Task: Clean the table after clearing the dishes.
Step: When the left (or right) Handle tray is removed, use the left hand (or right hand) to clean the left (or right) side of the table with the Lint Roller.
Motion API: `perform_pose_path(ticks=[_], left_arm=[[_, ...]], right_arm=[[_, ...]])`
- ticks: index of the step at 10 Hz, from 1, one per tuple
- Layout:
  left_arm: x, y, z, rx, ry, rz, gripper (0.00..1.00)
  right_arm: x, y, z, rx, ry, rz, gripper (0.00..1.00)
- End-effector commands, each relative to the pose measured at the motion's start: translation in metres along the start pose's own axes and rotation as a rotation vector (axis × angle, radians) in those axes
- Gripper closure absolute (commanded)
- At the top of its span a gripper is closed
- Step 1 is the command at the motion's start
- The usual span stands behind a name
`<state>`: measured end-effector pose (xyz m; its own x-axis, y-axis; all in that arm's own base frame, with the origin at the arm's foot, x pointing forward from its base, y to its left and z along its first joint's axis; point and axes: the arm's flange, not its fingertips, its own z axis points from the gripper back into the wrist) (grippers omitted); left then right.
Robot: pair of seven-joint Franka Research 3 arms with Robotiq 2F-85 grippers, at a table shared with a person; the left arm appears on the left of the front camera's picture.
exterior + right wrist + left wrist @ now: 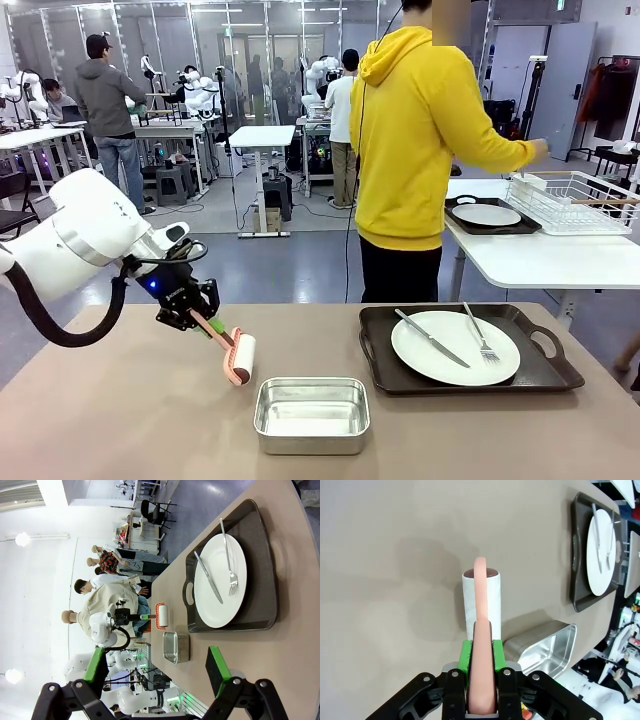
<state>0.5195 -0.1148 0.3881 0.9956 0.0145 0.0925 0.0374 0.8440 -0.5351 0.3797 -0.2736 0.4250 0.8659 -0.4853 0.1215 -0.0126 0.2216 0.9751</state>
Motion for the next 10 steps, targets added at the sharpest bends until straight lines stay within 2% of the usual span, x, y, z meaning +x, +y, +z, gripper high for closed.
perform_pose_path(ticks=[1, 4, 7, 10], left_arm=[[0.008, 0.013, -0.003, -0.039, 0.001, 0.008, 0.79], [0.006, 0.036, -0.013, -0.058, 0.016, -0.012, 0.79], [-0.001, 0.066, -0.016, -0.023, 0.036, 0.004, 0.79], [-0.016, 0.096, 0.001, -0.011, -0.002, -0.002, 0.79]], right_arm=[[-0.002, 0.002, 0.001, -0.006, 0.005, 0.005, 0.0], [-0.002, 0.002, 0.001, -0.006, 0.005, 0.005, 0.0], [-0.002, 0.002, 0.001, -0.006, 0.005, 0.005, 0.0], [-0.002, 0.002, 0.001, -0.006, 0.005, 0.005, 0.0]])
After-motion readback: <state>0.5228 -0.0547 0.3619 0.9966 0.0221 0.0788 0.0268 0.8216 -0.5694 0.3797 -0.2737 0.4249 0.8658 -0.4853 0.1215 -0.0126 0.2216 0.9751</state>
